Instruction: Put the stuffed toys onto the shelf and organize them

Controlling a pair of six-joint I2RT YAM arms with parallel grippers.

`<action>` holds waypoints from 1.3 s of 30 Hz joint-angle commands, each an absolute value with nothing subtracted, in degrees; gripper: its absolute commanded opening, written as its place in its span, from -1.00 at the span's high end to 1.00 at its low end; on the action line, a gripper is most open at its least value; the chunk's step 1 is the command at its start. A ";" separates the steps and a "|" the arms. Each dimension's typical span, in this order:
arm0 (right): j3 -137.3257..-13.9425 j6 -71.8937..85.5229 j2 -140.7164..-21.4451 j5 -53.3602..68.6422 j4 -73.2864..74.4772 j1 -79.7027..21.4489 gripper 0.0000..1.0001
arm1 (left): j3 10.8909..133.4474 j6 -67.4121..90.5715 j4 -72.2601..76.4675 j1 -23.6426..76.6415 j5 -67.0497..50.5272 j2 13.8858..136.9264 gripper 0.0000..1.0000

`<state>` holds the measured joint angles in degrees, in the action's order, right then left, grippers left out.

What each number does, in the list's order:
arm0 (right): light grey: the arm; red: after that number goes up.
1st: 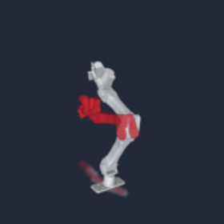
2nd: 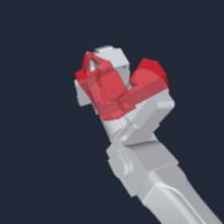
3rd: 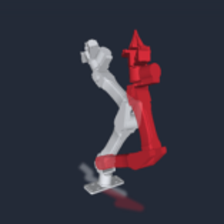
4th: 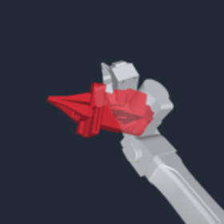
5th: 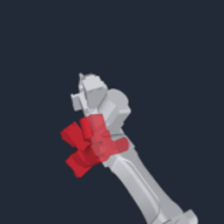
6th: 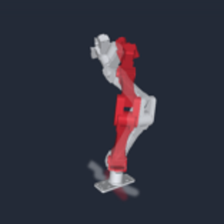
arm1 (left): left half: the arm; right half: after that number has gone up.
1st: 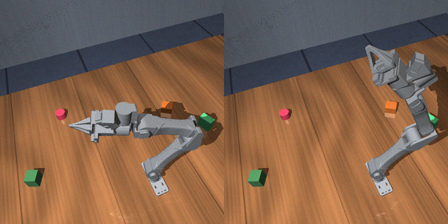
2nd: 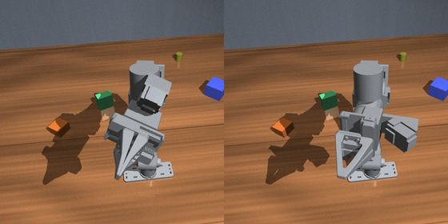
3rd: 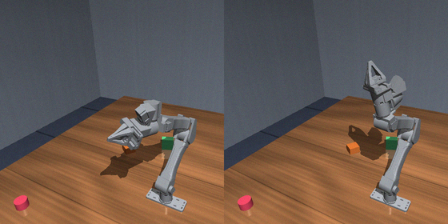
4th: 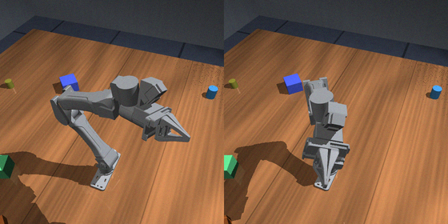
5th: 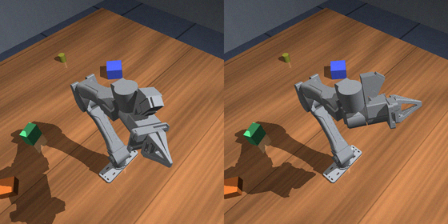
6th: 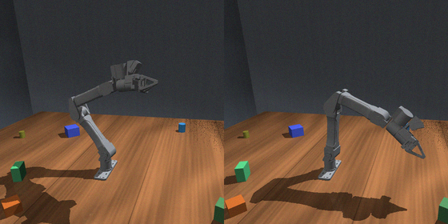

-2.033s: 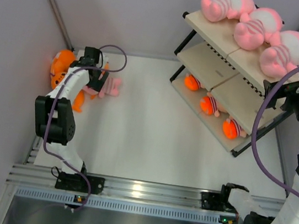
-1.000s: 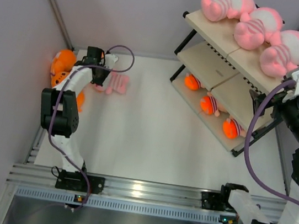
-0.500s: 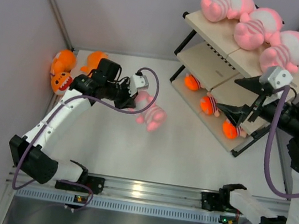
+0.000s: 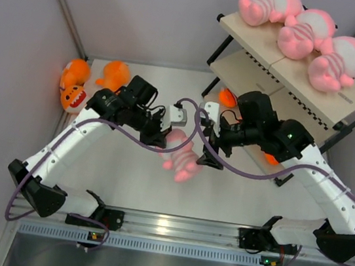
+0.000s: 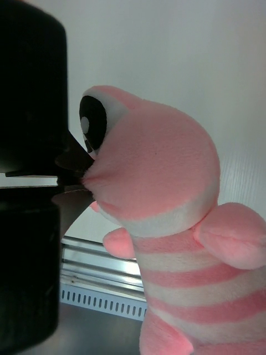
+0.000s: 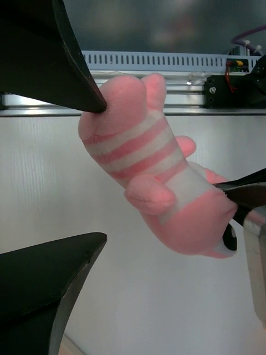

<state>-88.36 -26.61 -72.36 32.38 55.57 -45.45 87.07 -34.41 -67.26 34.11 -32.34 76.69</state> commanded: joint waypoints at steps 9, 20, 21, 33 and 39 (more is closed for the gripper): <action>-86.05 -30.41 -68.73 38.76 55.64 -46.76 -0.76 | 93.43 -35.33 -70.66 35.16 -34.98 79.36 1.00; -76.21 -19.26 -69.17 36.82 38.25 -48.08 -0.39 | 94.57 -34.81 -70.58 35.24 -36.47 80.15 1.00; -74.90 -17.68 -69.08 36.74 36.58 -48.25 -0.20 | 94.83 -34.46 -70.58 35.24 -36.91 80.16 1.00; -75.05 -8.26 -66.36 21.46 27.87 -49.57 1.00 | 101.14 -21.82 -70.05 35.16 -13.75 84.63 0.03; -84.97 -8.87 -70.92 16.35 29.61 -47.55 1.00 | 114.95 -12.49 -71.02 35.16 9.74 85.26 -0.97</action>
